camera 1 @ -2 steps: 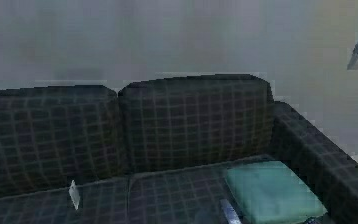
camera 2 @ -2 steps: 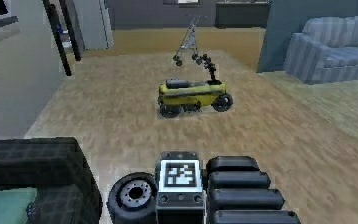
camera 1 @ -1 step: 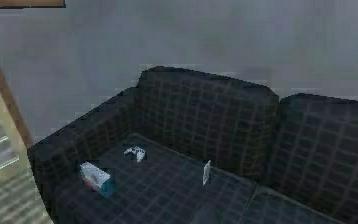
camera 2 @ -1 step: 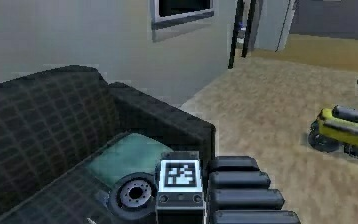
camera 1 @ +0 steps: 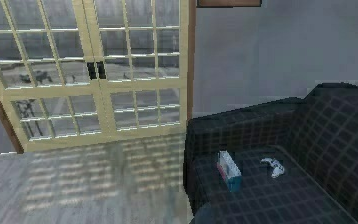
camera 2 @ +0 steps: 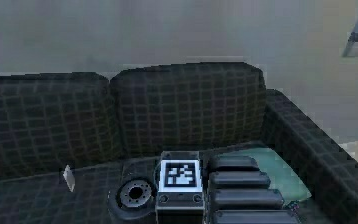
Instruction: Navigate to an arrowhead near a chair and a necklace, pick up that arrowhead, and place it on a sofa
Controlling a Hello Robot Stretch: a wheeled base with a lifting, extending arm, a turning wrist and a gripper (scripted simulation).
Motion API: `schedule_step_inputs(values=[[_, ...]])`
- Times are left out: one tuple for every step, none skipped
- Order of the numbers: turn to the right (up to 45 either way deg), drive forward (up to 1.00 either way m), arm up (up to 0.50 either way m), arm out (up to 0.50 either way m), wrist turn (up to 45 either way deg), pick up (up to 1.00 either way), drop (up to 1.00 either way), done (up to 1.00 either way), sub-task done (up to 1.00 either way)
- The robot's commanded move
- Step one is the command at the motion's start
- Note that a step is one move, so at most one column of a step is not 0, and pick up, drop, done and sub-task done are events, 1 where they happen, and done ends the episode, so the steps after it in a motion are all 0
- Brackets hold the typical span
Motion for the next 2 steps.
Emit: schedule_step_inputs(values=[[-12.0, 0.00, 0.00, 0.00, 0.0, 0.00, 0.00, 0.00, 0.00], [0.0, 0.00, 0.00, 0.40, 0.0, 0.00, 0.00, 0.00, 0.00]])
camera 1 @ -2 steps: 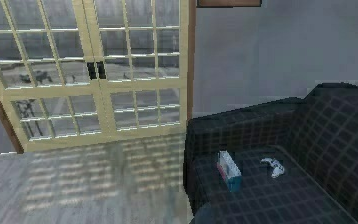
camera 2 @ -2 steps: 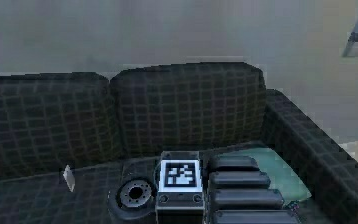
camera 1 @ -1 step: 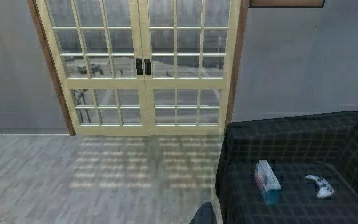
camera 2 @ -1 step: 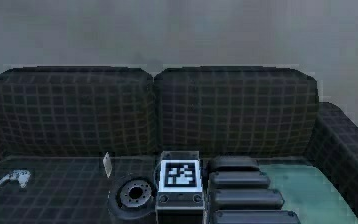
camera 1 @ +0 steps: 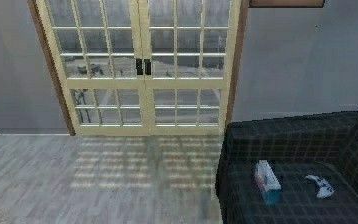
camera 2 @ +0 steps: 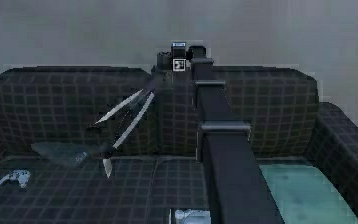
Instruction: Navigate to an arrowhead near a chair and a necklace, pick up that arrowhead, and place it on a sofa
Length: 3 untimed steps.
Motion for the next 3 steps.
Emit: schedule_step_inputs(values=[[0.0, 0.00, 0.00, 0.00, 45.0, 0.00, 0.00, 0.00, 0.00], [0.0, 0.00, 0.00, 0.00, 45.0, 0.00, 0.00, 0.00, 0.00], [0.0, 0.00, 0.00, 0.00, 30.0, 0.00, 0.00, 0.00, 0.00]])
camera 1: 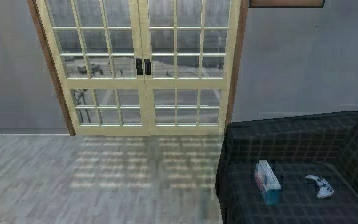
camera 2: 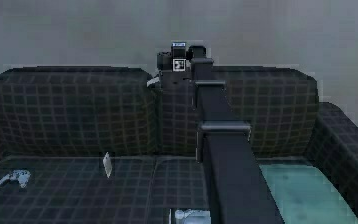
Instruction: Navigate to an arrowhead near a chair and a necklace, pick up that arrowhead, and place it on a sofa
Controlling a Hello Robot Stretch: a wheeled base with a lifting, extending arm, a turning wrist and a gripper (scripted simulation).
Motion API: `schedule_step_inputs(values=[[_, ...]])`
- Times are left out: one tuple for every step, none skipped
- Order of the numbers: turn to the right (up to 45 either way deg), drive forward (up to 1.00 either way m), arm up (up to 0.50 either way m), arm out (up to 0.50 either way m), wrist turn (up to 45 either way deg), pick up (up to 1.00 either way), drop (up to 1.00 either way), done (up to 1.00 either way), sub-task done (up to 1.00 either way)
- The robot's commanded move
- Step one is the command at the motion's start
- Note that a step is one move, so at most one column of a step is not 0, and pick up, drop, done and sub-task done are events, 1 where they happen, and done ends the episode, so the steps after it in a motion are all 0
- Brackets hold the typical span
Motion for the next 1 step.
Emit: schedule_step_inputs(values=[[0.0, 0.00, -0.28, 0.00, 0.0, 0.00, 0.00, 0.00, 0.00]])
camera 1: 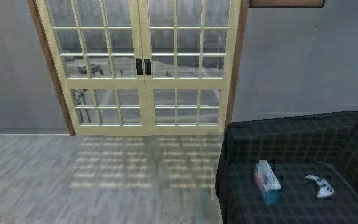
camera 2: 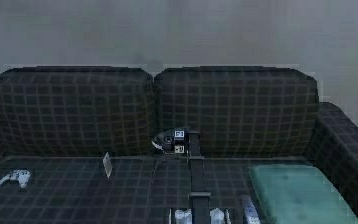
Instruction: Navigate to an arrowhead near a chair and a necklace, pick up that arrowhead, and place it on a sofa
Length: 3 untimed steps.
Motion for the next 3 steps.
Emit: schedule_step_inputs(values=[[0.0, 0.00, -0.32, 0.00, 0.0, 0.00, 0.00, 0.00, 0.00], [0.0, 0.00, 0.00, 0.00, 0.0, 0.00, 1.00, 0.00, 0.00], [0.0, 0.00, 0.10, 0.00, 0.0, 0.00, 0.00, 0.00, 0.00]])
